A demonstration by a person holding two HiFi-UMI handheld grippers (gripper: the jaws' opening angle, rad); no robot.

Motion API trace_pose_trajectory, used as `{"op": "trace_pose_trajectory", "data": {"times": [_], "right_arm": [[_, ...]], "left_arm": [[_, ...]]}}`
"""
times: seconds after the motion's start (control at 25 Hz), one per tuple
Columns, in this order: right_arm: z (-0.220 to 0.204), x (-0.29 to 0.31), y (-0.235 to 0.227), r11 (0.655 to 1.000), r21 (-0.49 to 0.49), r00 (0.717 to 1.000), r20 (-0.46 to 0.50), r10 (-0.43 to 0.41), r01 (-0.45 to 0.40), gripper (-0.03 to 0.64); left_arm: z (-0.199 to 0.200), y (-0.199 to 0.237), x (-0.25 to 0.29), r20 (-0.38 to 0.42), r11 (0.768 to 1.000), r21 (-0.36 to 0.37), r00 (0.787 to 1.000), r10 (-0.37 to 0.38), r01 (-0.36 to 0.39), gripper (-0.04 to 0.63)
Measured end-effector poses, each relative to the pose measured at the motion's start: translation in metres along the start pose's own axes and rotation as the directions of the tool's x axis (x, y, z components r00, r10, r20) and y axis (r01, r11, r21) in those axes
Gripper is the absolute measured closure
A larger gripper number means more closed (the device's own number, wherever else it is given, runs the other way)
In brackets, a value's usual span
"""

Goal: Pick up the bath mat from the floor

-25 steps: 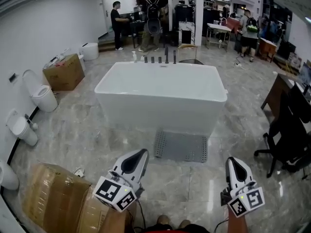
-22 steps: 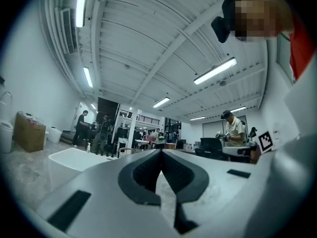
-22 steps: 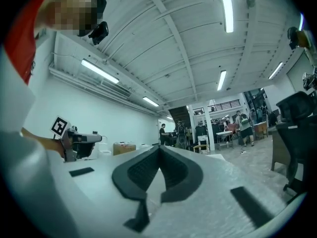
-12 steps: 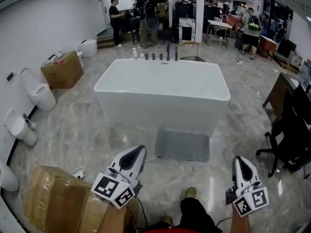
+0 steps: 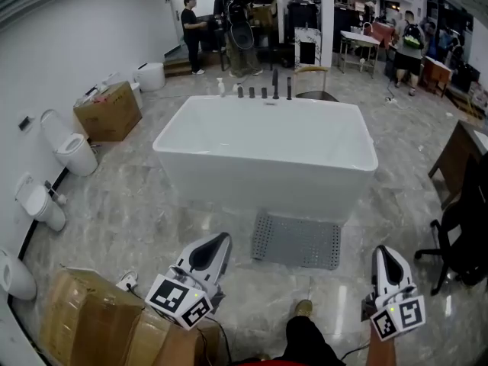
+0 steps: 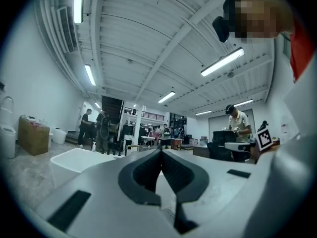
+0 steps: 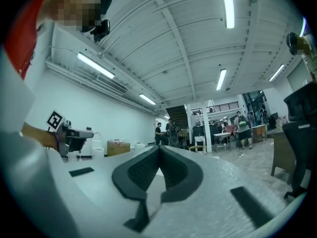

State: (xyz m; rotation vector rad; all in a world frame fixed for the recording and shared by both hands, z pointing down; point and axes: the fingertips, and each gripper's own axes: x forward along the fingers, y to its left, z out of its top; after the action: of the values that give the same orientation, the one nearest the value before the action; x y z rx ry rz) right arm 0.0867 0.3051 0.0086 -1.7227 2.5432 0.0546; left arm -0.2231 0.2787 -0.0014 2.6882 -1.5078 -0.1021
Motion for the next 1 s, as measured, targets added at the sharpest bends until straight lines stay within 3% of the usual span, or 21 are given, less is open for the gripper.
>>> {"op": "trace_pose_trajectory", "data": {"times": [0.52, 1.0], "right_arm": [[-0.034, 0.122, -0.13, 1.0, 0.002, 0.998, -0.058, 0.018, -0.018, 0.614], [-0.079, 0.2, -0.198, 0.998, 0.036, 0.987, -0.154, 0.054, -0.049, 0.614]], "left_arm": [[-0.03, 0.033, 0.17, -0.04, 0.999, 0.022, 0.998, 0.042, -0.041, 0.584], [-0.055, 0.059, 0.268, -0.102, 0.992, 0.023, 0.987, 0.126, -0.124, 0.584]]}}
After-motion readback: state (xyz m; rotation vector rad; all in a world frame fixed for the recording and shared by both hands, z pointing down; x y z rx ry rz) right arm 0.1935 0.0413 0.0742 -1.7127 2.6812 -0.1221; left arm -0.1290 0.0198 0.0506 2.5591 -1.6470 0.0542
